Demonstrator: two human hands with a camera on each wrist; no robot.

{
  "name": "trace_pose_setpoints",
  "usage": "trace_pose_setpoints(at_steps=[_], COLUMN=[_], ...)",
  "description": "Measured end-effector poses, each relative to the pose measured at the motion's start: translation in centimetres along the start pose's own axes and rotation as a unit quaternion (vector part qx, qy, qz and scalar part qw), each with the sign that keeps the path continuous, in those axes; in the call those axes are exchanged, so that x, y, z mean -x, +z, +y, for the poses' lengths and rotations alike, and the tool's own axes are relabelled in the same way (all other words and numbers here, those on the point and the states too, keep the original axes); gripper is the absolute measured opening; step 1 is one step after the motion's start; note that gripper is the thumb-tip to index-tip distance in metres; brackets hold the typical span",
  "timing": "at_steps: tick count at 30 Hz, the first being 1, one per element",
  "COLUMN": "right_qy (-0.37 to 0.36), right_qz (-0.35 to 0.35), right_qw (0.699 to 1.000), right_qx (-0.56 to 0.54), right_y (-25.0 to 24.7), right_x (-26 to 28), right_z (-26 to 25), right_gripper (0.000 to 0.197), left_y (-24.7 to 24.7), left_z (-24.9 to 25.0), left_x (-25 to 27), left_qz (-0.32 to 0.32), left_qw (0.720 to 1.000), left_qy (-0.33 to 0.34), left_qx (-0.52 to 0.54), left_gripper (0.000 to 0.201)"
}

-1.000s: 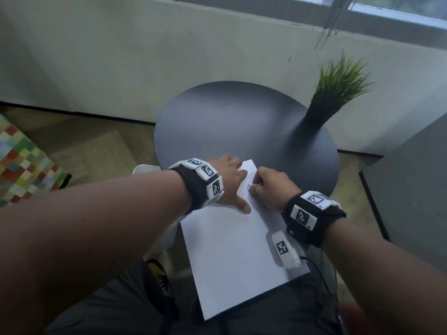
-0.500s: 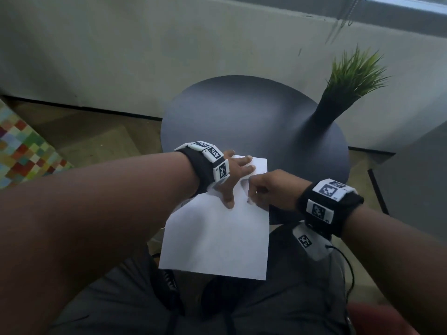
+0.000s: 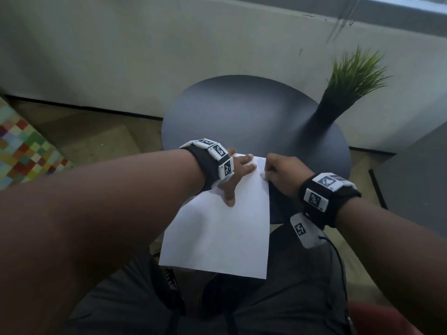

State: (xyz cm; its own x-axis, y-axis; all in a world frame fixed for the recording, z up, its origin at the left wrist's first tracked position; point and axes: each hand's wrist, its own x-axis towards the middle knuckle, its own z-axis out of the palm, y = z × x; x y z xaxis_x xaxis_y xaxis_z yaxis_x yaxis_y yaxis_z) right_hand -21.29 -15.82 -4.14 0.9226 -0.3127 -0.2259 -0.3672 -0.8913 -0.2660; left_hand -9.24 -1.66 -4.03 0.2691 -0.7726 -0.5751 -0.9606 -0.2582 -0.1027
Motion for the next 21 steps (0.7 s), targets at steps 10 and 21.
trace_pose_setpoints(at_steps=[10, 21], right_qy=[-0.006, -0.051], right_qz=[0.005, -0.013], right_qw=[1.000, 0.998], right_qx=[0.025, 0.029], right_y=[0.0, 1.0], right_x=[0.4, 1.2], right_z=[-1.8, -3.6], right_gripper=[0.013, 0.018], left_y=[-0.2, 0.4], left_z=[-0.1, -0.9], left_x=[-0.2, -1.1], left_qz=[-0.011, 0.012], left_qw=[1.000, 0.999], left_qy=[-0.005, -0.004], left_qx=[0.013, 0.035], left_gripper=[0.125, 0.126])
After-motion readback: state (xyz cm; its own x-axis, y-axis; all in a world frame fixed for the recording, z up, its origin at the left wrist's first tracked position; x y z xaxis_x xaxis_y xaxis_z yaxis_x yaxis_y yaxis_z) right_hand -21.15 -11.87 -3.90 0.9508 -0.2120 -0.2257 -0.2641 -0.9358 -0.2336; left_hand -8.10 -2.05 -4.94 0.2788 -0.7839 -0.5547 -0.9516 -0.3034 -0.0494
